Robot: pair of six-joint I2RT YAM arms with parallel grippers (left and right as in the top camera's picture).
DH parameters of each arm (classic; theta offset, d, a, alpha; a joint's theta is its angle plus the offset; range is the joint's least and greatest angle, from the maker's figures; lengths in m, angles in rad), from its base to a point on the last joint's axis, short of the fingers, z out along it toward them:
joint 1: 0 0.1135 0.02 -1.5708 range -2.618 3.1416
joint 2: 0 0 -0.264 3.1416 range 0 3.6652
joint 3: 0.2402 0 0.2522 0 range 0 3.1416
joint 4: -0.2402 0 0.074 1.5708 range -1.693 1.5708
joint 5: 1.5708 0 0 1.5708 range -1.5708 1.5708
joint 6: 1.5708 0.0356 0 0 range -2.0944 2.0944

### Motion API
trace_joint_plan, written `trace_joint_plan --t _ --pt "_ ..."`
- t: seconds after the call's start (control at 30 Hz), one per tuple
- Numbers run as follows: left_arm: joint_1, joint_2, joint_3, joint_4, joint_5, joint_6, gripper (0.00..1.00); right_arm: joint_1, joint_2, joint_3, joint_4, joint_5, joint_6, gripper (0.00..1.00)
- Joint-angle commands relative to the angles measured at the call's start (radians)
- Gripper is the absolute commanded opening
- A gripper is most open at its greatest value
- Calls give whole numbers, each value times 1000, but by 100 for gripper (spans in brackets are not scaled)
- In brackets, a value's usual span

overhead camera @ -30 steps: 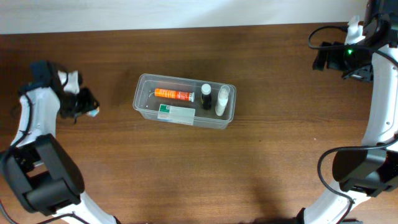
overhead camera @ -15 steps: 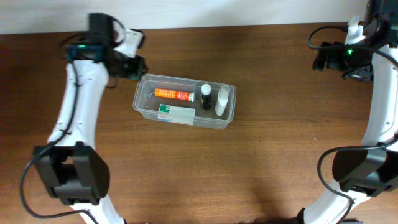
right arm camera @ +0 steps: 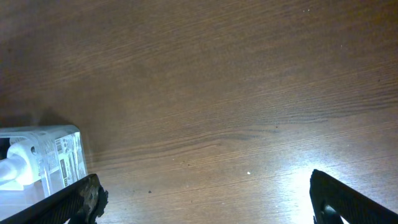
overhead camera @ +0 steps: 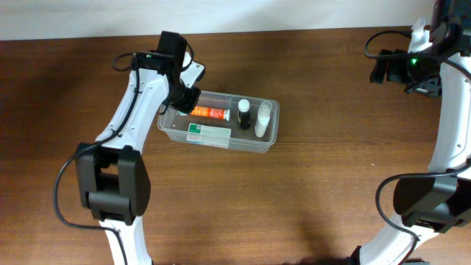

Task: Pack container
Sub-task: 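Carry the jar into the container's left end and release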

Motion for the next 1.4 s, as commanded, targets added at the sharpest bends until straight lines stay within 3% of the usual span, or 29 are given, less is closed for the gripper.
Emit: trace_joint_plan --t 0.0,0.7,0.9,1.37 --pt "14 53 16 -14 -25 -14 34 -3 -7 15 0 9 5 98" --pt "14 96 0 -23 -40 -14 36 -3 -7 15 0 9 5 99" --pt "14 96 0 -27 -41 -14 50 -3 -7 15 0 9 5 98" --pt "14 95 3 -26 -58 -14 52 -3 -7 15 0 9 5 98"
